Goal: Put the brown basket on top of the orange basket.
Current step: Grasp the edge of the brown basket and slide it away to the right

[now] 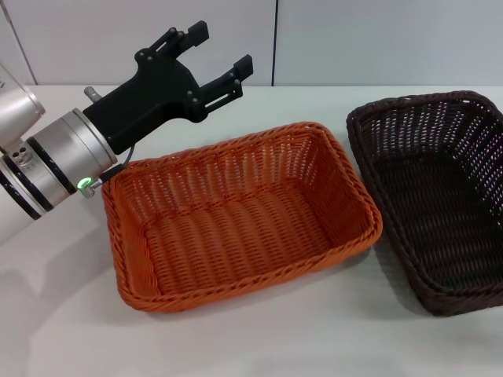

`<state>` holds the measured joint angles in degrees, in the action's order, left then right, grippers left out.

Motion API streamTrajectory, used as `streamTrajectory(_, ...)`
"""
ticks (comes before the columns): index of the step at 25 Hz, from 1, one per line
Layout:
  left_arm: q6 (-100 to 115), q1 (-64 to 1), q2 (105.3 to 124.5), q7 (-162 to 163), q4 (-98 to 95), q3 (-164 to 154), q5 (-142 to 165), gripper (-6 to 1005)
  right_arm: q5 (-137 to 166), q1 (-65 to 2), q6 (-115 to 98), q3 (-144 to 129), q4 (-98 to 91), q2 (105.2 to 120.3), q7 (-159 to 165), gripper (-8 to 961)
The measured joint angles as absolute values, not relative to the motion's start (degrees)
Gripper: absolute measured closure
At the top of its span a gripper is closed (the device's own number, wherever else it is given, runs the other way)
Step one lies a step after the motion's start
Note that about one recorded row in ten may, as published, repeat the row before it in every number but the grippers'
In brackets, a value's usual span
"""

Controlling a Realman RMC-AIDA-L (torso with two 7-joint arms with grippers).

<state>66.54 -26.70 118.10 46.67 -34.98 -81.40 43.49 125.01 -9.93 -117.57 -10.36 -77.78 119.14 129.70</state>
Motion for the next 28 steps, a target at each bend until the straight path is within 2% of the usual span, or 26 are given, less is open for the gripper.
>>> streamTrajectory(28, 67.1, -26.3, 117.95, 47.2, -35.6, -81.2, 43.4, 157, 129.5, -14.1, -106.8, -19.9, -63.9, 118.57, 125.4, 131)
